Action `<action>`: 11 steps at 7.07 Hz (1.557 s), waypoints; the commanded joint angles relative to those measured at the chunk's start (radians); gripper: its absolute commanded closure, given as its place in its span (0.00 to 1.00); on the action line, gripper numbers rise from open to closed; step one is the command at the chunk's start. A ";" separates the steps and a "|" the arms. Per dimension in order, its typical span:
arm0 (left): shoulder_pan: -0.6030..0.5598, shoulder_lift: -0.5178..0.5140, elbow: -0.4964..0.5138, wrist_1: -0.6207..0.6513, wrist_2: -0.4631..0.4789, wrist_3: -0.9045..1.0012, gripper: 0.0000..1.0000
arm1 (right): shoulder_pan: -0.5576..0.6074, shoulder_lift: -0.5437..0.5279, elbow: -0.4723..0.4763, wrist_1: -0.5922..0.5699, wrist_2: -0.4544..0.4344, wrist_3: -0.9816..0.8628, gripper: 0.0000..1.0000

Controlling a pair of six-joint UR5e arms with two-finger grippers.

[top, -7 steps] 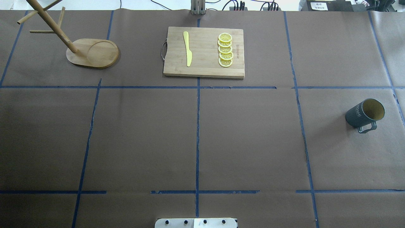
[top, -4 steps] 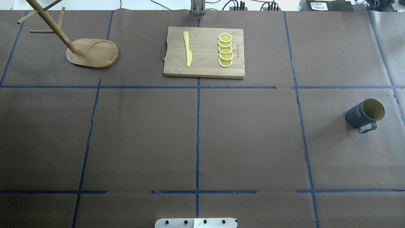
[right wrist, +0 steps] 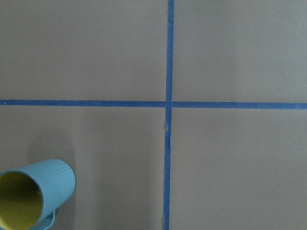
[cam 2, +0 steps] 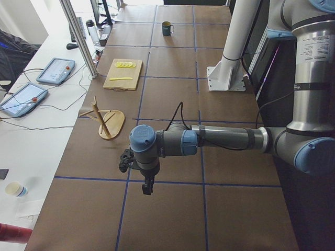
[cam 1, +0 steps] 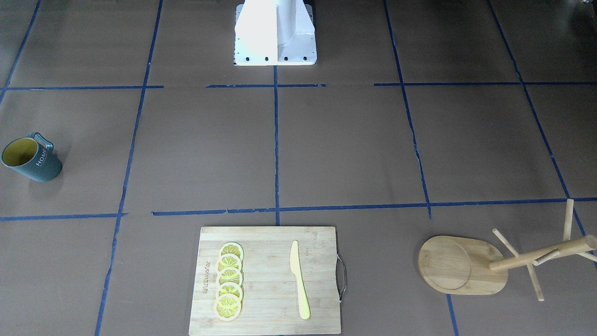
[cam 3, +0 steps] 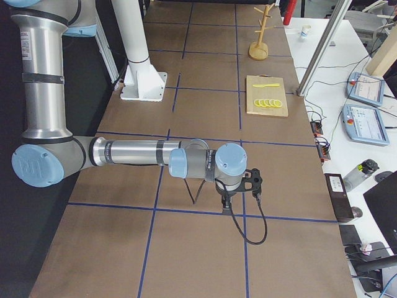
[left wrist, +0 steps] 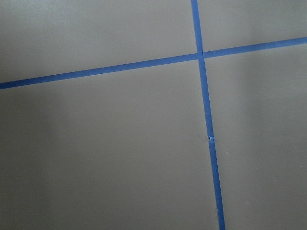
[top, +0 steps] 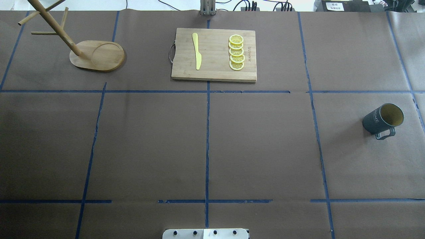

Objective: Hang cup on storage rack

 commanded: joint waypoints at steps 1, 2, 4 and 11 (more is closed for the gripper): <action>0.000 0.000 0.004 0.000 0.000 0.000 0.00 | -0.016 0.008 -0.010 0.003 0.009 0.001 0.00; 0.000 0.000 0.004 0.000 -0.002 0.000 0.00 | -0.068 0.011 0.013 0.004 0.008 0.009 0.00; 0.000 0.001 -0.005 0.000 -0.002 0.000 0.00 | -0.174 0.000 0.061 0.140 -0.003 0.274 0.00; 0.000 -0.002 -0.008 0.000 0.000 0.000 0.00 | -0.429 -0.084 0.052 0.443 -0.101 0.540 0.00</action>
